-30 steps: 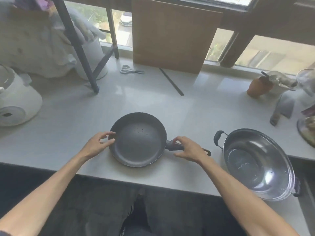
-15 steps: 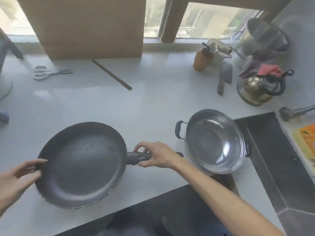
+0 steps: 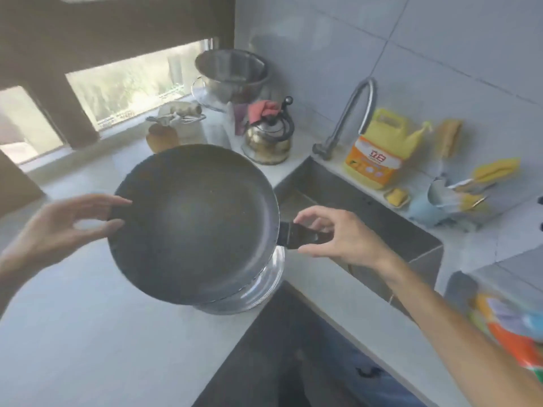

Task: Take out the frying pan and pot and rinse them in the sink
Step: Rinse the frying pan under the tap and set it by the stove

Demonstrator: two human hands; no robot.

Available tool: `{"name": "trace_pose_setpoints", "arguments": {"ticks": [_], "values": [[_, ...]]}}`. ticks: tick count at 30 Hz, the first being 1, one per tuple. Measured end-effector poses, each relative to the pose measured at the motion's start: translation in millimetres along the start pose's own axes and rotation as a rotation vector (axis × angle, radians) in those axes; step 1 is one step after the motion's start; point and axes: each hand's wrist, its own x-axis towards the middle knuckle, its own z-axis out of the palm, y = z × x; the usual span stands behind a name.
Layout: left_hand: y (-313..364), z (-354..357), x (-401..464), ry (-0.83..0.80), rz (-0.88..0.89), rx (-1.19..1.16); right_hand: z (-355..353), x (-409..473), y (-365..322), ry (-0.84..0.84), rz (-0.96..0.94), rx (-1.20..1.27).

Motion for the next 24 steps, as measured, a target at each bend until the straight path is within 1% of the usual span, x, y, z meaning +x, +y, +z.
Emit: {"name": "trace_pose_setpoints", "arguments": {"ticks": [1,2,3,4,5,6,8,10,14,16,19,21,24], "values": [[52,26,18,-0.124,0.074,-0.038,-22,-4,26,0.041,0.015,0.015],[86,53,34,-0.170,0.091,-0.080,-42,-8,53,0.077,0.034,0.024],[117,78,49,-0.221,0.127,-0.066,-60,-11,80,0.105,0.059,0.030],[142,108,64,-0.234,0.170,-0.065,-76,-12,106,0.130,0.084,0.036],[158,135,83,-0.274,0.202,-0.017,-90,-12,133,0.153,0.109,0.050],[167,163,104,-0.341,0.213,-0.022,-101,-11,160,0.170,0.138,0.070],[176,212,132,-0.421,0.210,0.005,-108,-10,202,0.188,0.186,0.096],[186,263,160,-0.497,0.168,0.022,-114,-4,243,0.199,0.243,0.122],[166,349,211,-0.601,0.141,0.153,-99,25,315,0.161,0.357,0.147],[140,387,235,-0.650,0.123,0.220,-80,44,351,0.145,0.395,0.172],[100,440,258,-0.724,0.026,0.302,-46,75,403,0.122,0.446,0.218],[71,474,273,-0.777,-0.008,0.352,-21,94,435,0.103,0.482,0.239],[37,516,287,-0.811,-0.044,0.465,13,118,474,0.065,0.511,0.248]]}}
